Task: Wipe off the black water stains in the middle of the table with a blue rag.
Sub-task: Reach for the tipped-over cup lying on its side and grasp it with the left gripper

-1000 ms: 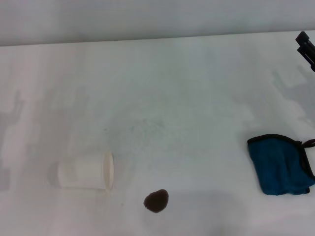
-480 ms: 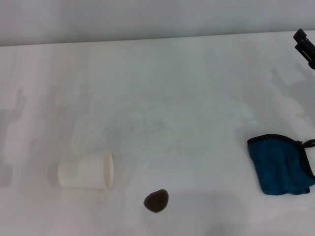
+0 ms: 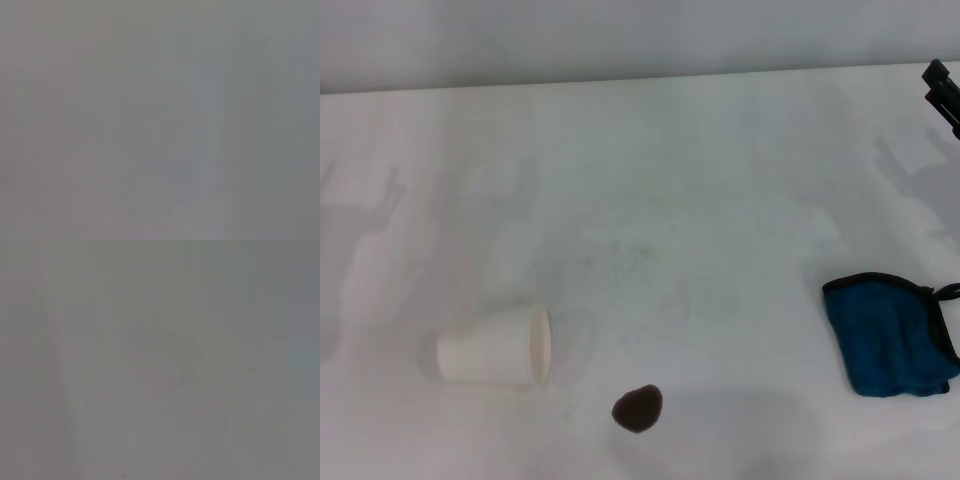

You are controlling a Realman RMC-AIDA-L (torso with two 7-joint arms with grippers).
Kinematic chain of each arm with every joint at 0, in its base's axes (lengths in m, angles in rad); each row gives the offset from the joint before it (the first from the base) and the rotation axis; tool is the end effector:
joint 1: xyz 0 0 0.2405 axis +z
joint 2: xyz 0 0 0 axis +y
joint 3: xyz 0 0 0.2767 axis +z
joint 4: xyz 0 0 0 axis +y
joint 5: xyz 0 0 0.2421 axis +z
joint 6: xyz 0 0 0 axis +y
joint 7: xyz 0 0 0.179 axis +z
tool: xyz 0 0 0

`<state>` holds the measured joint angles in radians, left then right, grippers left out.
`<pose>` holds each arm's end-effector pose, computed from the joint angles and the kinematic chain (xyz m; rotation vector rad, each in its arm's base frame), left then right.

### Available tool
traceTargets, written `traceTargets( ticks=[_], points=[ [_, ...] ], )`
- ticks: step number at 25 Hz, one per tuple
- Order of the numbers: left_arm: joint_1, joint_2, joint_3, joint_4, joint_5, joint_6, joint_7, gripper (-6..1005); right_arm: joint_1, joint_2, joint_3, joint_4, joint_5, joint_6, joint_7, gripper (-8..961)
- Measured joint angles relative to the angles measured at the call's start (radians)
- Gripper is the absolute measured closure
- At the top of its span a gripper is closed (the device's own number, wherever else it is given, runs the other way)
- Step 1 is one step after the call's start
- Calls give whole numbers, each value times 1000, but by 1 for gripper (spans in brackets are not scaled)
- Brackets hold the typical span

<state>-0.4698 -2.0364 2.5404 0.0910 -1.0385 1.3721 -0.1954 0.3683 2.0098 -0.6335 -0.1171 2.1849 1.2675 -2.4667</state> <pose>-0.3452 0.3873 -0.0116 -1.6127 -0.3551 -0.8134 0.4126 0.3638 0.0247 -1.5836 0.7203 0.8679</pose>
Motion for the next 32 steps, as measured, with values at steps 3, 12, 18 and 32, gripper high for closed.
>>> traceTargets(
  ticks=[3, 12, 18, 32],
  points=[
    [-40, 20, 0, -79, 77, -3, -144, 133, 0, 0, 0, 0, 0, 0, 0, 87],
    [-214, 54, 273, -519, 276, 35, -729, 131, 3, 0, -2, 2, 0, -14, 0, 87],
    [-339, 62, 300, -800, 479, 222, -970, 132, 7, 4, 2, 9, 9, -14, 0, 87],
    [-695, 72, 309, -1078, 1125, 371, -1117, 138, -10, 3, 88, 24, 15, -5, 42, 88]
  ],
)
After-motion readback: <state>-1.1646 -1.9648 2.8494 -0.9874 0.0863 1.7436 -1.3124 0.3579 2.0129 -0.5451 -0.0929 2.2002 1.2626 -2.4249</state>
